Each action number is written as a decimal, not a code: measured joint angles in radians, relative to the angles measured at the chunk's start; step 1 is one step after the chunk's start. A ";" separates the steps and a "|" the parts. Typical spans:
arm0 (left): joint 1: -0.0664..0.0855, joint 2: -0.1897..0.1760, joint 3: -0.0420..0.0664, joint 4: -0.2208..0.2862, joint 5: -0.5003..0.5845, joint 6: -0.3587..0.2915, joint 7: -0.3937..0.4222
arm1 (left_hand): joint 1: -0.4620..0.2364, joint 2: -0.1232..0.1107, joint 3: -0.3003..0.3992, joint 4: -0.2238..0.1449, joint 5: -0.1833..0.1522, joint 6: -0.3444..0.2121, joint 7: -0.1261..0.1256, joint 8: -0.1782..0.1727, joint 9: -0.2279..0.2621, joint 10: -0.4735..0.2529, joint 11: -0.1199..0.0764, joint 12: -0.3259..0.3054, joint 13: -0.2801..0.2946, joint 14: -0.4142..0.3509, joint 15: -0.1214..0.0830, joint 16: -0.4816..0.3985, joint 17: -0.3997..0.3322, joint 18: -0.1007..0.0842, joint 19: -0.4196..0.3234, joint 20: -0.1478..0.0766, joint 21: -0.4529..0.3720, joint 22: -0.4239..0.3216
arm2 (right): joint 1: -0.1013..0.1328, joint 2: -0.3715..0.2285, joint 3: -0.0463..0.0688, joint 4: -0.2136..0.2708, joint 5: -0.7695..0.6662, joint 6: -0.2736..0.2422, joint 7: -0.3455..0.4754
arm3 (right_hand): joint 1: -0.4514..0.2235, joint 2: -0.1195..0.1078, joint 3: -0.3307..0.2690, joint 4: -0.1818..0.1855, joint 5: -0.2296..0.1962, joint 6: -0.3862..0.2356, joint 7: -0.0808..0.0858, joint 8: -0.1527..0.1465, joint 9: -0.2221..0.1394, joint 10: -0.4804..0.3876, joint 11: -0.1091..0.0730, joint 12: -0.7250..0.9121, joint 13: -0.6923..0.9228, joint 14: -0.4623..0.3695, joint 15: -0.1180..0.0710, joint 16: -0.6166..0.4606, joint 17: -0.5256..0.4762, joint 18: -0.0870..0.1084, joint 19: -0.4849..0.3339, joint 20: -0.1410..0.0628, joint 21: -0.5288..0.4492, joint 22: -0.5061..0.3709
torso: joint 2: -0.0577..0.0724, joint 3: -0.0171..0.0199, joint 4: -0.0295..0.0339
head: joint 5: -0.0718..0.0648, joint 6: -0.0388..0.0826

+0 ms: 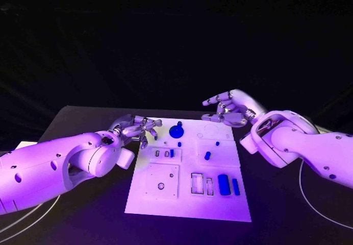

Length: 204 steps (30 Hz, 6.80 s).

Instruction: Assemble the parts on the task board

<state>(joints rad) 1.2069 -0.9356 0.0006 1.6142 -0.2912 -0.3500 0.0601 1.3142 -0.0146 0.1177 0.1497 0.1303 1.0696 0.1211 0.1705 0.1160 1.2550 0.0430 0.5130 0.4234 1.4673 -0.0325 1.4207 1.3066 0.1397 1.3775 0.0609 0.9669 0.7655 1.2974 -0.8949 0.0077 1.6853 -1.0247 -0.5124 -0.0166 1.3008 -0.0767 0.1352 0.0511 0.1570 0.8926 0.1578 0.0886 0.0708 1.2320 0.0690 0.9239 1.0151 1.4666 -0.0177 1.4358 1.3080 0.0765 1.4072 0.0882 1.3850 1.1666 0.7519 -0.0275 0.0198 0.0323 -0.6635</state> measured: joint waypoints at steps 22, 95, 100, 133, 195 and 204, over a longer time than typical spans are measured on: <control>0.069 0.206 -0.001 -0.145 -0.687 0.349 -0.645 | -0.148 0.066 -0.233 0.141 -0.016 -0.093 -0.078 0.411 0.338 0.055 -0.061 0.622 0.594 -0.001 -0.048 0.148 0.001 -0.078 0.088 -0.028 0.454 0.543 | 0.016 -0.053 -0.016 -0.054 0.147 0.100 -0.010 | -0.006 0.006 -0.007 0.007 0.006 0.000 0.000 0.000 0.000 -0.009 -0.002 -0.018 -0.023 0.000 0.000 -0.023 0.000 0.000 -0.007 0.000 -0.015 -0.028 | -0.030 0.0267 -0.0187 | 0.025 -0.015; 0.082 0.341 -0.012 -0.259 -0.773 0.528 -0.722 | -0.105 0.144 -0.339 0.128 -0.070 -0.187 -0.080 0.538 0.538 0.083 -0.064 0.769 0.754 0.000 -0.050 0.148 0.001 -0.078 0.088 -0.028 0.439 0.542 | 0.006 0.005 -0.025 -0.097 0.128 0.179 -0.030 | 0.000 0.019 -0.019 0.019 0.037 0.003 -0.003 0.004 -0.001 -0.012 -0.004 -0.009 -0.023 0.000 0.000 -0.032 -0.001 0.000 -0.011 -0.004 -0.018 -0.035 | -0.026 0.0204 -0.0088 | 0.021 -0.047; 0.082 0.342 -0.012 -0.258 -0.767 0.528 -0.722 | -0.026 0.182 -0.278 0.100 -0.070 -0.197 -0.083 0.538 0.547 0.079 -0.066 0.769 0.755 0.000 -0.050 0.148 0.002 -0.078 0.088 -0.029 0.439 0.542 | 0.003 0.008 -0.025 -0.102 0.128 0.184 -0.031 | 0.000 0.019 -0.019 0.019 0.037 0.003 -0.003 0.004 -0.001 -0.012 -0.004 -0.009 -0.024 0.000 0.000 -0.031 -0.001 0.000 -0.011 -0.004 -0.019 -0.037 | -0.026 0.0201 -0.0072 | 0.020 -0.046; 0.082 0.291 -0.013 -0.232 -0.724 0.489 -0.707 | -0.005 -0.077 0.373 0.157 -0.070 -0.246 -0.071 0.529 0.613 0.022 -0.068 0.686 0.640 -0.002 -0.055 0.148 0.001 -0.078 0.077 -0.036 0.395 0.542 | -0.008 0.023 -0.027 -0.123 0.140 0.226 -0.033 | -0.004 0.031 -0.039 0.033 0.064 0.003 -0.003 0.004 -0.002 -0.018 -0.003 -0.014 -0.037 0.000 0.000 -0.042 -0.003 0.000 -0.018 -0.004 -0.033 -0.053 | -0.025 0.0204 -0.0049 | 0.020 -0.052; 0.081 0.320 -0.014 -0.248 -0.851 0.581 -0.705 | -0.074 -0.098 0.446 0.120 -0.066 -0.240 -0.066 0.534 0.624 0.034 -0.072 0.671 0.625 -0.002 -0.055 0.148 0.002 -0.078 0.077 -0.036 0.399 0.542 | -0.012 0.021 -0.028 -0.112 0.154 0.253 -0.001 | -0.008 0.035 -0.045 0.040 0.068 0.003 -0.003 0.004 -0.002 -0.018 -0.003 -0.014 -0.038 0.000 0.000 -0.043 -0.003 0.000 -0.022 0.000 -0.033 -0.054 | -0.025 0.0205 -0.0027 | 0.019 -0.070; 0.082 0.332 -0.014 -0.269 -0.832 0.589 -0.706 | -0.170 -0.097 0.529 0.056 -0.066 -0.219 -0.070 0.542 0.624 0.044 -0.079 0.682 0.634 -0.002 -0.055 0.148 0.001 -0.078 0.080 -0.039 0.404 0.542 | -0.012 0.019 -0.029 -0.092 0.141 0.251 -0.004 | -0.008 0.035 -0.048 0.043 0.068 0.003 -0.003 0.004 -0.002 -0.018 -0.003 -0.014 -0.037 0.000 0.000 -0.043 -0.003 0.000 -0.022 0.000 -0.033 -0.054 | -0.025 0.0210 -0.0026 | 0.020 -0.070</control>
<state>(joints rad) 1.2889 -0.6035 -0.0129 1.3455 -1.1232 0.2388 -0.6460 1.1447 -0.1117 0.6469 0.2059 0.0642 0.8508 0.0514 0.7126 0.7404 1.2991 -0.0357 1.1951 1.0579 1.4657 -0.0875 1.5684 1.3080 0.0622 1.4579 0.0214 1.3709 1.3075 1.2850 -0.8755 -0.0209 1.5932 -0.8836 -0.2610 -0.0205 1.2925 -0.0422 0.0869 0.0939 0.2246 0.8954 0.1547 0.0925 0.0688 1.2142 0.0656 0.9098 0.9776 1.4666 -0.0178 1.3933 1.3048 0.0764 1.3856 0.0879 1.3519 1.1124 0.7270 -0.0065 0.0172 0.0527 -0.7340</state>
